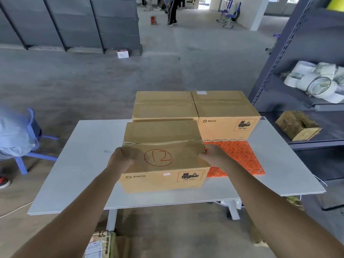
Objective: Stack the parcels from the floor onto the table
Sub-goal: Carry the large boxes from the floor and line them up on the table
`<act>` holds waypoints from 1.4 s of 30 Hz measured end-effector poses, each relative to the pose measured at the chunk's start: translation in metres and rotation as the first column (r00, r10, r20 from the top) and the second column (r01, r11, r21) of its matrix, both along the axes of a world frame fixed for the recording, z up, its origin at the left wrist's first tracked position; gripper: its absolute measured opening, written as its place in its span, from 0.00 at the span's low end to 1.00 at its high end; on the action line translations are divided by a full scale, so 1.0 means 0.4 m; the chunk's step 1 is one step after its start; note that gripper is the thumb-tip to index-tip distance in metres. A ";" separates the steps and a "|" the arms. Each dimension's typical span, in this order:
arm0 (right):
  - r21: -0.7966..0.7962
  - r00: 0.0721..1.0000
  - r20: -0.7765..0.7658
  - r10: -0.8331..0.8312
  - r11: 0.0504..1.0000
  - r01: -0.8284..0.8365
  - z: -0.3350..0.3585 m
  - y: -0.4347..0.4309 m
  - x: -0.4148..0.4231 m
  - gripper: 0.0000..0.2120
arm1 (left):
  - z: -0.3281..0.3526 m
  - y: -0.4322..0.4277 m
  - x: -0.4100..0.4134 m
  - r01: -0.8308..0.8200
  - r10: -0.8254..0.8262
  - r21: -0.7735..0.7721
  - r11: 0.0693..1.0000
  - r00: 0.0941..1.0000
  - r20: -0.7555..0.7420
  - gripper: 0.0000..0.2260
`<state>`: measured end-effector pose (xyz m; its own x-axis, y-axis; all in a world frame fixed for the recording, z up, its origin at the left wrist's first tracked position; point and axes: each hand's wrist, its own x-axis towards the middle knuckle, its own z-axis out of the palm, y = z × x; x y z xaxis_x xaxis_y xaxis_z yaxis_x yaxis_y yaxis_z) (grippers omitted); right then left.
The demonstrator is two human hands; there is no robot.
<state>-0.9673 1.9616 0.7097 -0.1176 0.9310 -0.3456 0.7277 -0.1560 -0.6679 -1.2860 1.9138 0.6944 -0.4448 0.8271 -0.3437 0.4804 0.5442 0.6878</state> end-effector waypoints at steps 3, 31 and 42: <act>-0.009 0.999 -0.030 0.016 1.000 -0.016 0.005 -0.004 -0.002 0.14 | 0.001 0.008 -0.004 0.002 -0.002 0.014 1.000 1.000 -0.018 0.17; 0.098 0.996 0.072 0.048 0.994 -0.055 -0.028 0.011 0.030 0.19 | -0.028 0.032 0.010 0.045 -0.049 0.094 0.995 0.998 0.042 0.17; 0.101 0.861 0.477 0.176 0.962 -0.252 -0.033 -0.022 -0.067 0.30 | -0.018 -0.002 0.035 0.463 -0.436 -0.008 0.886 0.828 -0.353 0.23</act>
<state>-0.9942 1.9526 0.6965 -0.1836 0.9468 -0.2642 0.9608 0.1162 -0.2516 -1.2722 1.9130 0.6872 -0.0940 0.9807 -0.1716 0.8671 0.1653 0.4699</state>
